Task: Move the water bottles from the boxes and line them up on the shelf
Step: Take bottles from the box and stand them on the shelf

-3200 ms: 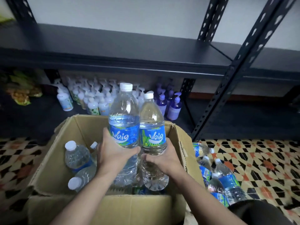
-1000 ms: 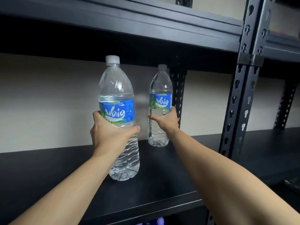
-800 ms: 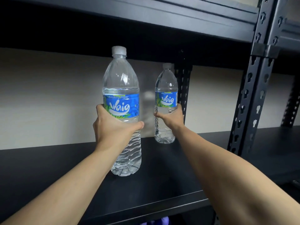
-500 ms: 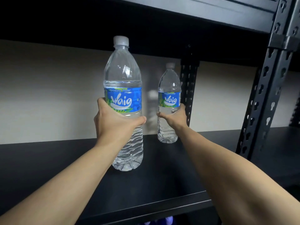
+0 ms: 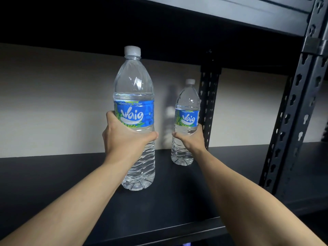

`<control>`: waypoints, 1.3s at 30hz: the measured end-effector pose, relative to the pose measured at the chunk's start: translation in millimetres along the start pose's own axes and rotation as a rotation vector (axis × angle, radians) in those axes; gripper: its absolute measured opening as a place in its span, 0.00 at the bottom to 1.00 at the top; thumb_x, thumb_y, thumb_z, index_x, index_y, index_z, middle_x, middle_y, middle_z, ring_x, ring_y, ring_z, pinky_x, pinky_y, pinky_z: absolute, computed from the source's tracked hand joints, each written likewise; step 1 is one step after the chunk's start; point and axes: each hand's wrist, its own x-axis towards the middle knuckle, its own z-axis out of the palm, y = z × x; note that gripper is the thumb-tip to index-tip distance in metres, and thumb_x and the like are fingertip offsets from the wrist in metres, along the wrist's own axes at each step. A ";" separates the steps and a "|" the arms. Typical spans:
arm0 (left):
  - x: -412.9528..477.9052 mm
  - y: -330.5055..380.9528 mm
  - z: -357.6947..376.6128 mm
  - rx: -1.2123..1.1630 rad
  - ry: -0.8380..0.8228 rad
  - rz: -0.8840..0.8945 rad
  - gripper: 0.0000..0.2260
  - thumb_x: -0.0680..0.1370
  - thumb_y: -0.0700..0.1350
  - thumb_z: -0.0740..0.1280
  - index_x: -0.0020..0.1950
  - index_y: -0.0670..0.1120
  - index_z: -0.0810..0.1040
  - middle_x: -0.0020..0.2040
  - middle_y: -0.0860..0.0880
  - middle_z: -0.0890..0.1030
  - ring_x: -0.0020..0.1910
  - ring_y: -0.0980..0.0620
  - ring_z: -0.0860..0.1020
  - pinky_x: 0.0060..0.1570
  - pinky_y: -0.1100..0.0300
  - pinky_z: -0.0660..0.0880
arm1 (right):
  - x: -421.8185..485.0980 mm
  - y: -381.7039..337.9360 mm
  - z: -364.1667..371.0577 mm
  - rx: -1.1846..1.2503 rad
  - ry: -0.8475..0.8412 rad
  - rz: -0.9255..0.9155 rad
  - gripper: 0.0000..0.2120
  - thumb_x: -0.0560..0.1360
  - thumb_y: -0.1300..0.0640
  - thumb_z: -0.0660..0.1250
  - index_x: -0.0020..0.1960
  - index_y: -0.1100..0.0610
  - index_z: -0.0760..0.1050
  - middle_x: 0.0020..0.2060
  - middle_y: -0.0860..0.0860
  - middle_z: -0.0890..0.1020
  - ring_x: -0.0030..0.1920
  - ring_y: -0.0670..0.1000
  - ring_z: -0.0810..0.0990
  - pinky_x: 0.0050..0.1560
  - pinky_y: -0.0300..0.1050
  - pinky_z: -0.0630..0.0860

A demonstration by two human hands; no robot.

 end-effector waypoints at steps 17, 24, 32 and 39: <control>2.0 -4.7 20.0 0.019 -0.013 0.009 0.34 0.56 0.47 0.83 0.54 0.46 0.67 0.48 0.52 0.78 0.48 0.49 0.76 0.42 0.61 0.68 | -10.9 -3.3 -9.8 -0.129 -0.088 0.101 0.40 0.59 0.49 0.83 0.64 0.55 0.67 0.54 0.47 0.80 0.54 0.49 0.80 0.58 0.44 0.75; 18.7 -9.6 40.4 -0.013 0.029 -0.031 0.34 0.57 0.47 0.83 0.55 0.46 0.67 0.50 0.49 0.78 0.50 0.48 0.76 0.43 0.60 0.69 | -40.3 -2.9 -19.1 -0.351 -0.182 0.158 0.43 0.59 0.34 0.76 0.67 0.52 0.66 0.61 0.50 0.77 0.63 0.53 0.77 0.65 0.52 0.72; 37.5 -20.6 68.3 0.060 0.012 0.039 0.35 0.56 0.47 0.83 0.55 0.44 0.66 0.52 0.47 0.78 0.53 0.45 0.75 0.48 0.57 0.73 | -117.1 14.0 -57.5 -1.035 -0.573 0.041 0.39 0.78 0.31 0.50 0.80 0.56 0.55 0.80 0.56 0.55 0.80 0.55 0.49 0.77 0.58 0.46; 49.1 -28.8 97.0 0.049 0.034 0.009 0.36 0.56 0.47 0.83 0.56 0.44 0.66 0.53 0.46 0.79 0.54 0.43 0.77 0.47 0.57 0.73 | -117.9 14.2 -57.0 -1.102 -0.611 -0.006 0.39 0.79 0.33 0.47 0.80 0.58 0.53 0.80 0.57 0.53 0.80 0.56 0.47 0.78 0.57 0.47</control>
